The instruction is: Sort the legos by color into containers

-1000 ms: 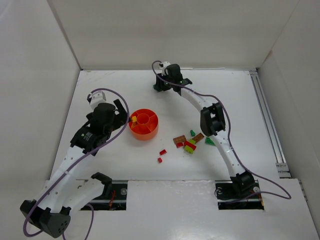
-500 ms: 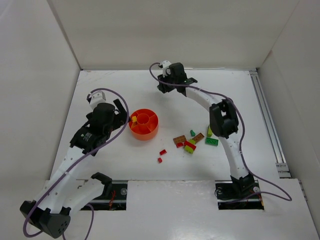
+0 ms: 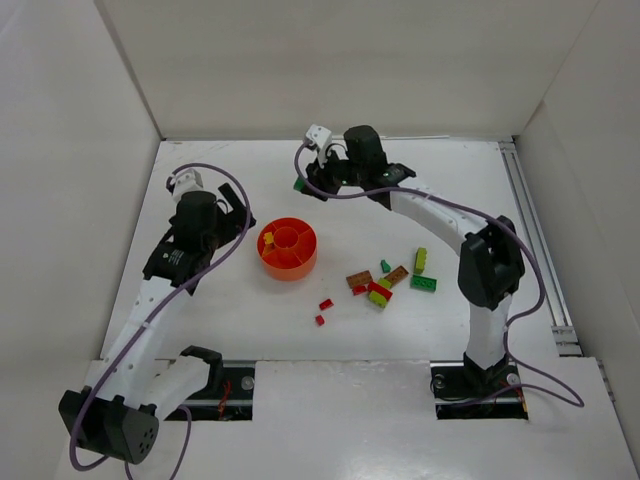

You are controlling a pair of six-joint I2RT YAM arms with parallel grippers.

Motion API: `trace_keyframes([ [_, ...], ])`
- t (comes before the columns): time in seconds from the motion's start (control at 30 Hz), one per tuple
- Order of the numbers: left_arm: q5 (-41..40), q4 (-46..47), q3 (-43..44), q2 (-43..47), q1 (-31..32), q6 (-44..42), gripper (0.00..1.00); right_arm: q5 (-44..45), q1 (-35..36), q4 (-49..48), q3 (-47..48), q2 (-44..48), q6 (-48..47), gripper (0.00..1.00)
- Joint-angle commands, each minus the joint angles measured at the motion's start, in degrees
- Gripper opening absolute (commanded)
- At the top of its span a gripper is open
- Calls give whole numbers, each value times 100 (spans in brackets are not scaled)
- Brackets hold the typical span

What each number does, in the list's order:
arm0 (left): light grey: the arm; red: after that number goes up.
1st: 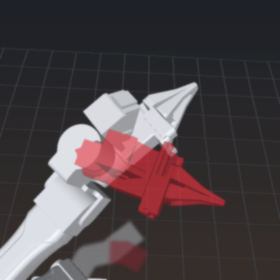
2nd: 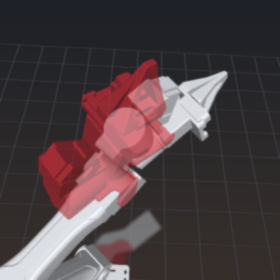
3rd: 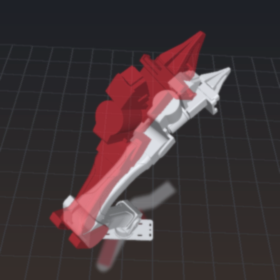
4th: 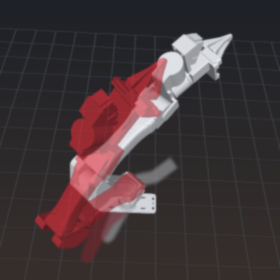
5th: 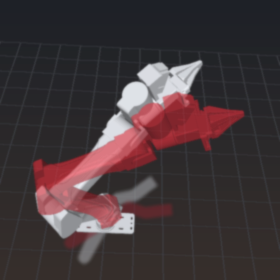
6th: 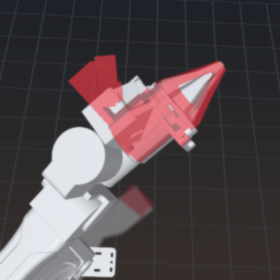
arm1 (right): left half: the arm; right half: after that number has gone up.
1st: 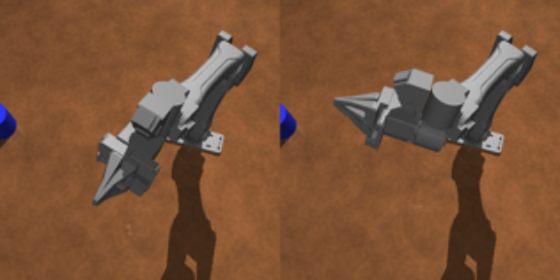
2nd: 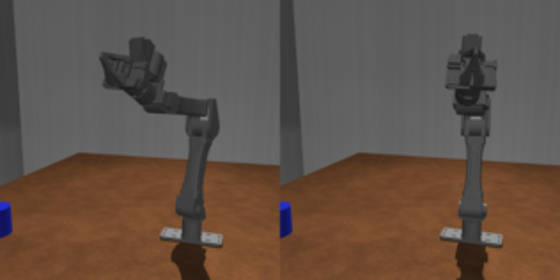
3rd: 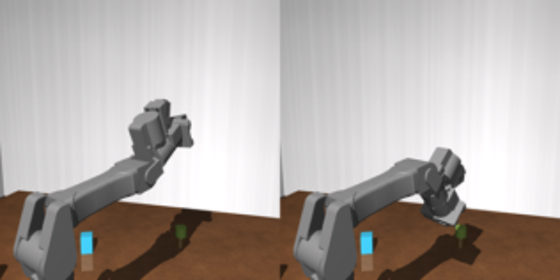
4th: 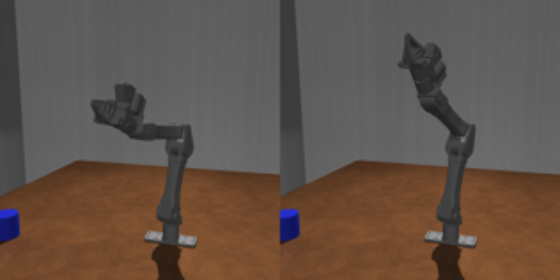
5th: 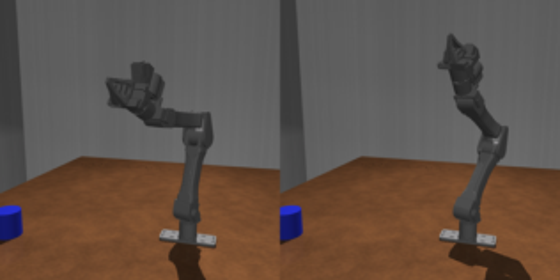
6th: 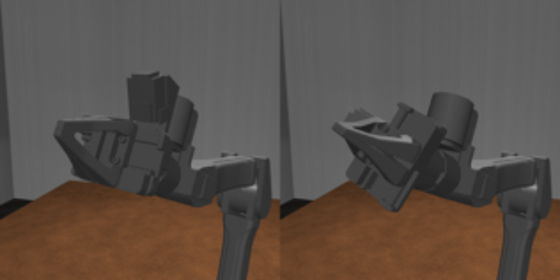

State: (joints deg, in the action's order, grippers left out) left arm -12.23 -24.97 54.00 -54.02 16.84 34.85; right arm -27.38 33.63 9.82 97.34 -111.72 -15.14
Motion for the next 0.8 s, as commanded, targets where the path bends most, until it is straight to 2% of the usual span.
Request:
trace_keyframes([
  [0.0, 493, 441, -99, 49, -164, -215, 100, -479, 275, -121, -128, 45, -139, 23],
  [0.27, 493, 441, -153, 49, -164, -216, 100, -760, 469, -16, -13, -289, -7, 23],
  [0.4, 493, 441, -153, 49, -164, -216, 100, -691, 575, -16, -127, -289, -7, 23],
  [0.47, 546, 441, -153, 49, -164, -216, 100, -637, 575, 37, -128, -289, -7, 28],
  [0.77, 546, 388, -153, 49, -164, -216, 100, -585, 680, 213, -303, -289, 98, 28],
])
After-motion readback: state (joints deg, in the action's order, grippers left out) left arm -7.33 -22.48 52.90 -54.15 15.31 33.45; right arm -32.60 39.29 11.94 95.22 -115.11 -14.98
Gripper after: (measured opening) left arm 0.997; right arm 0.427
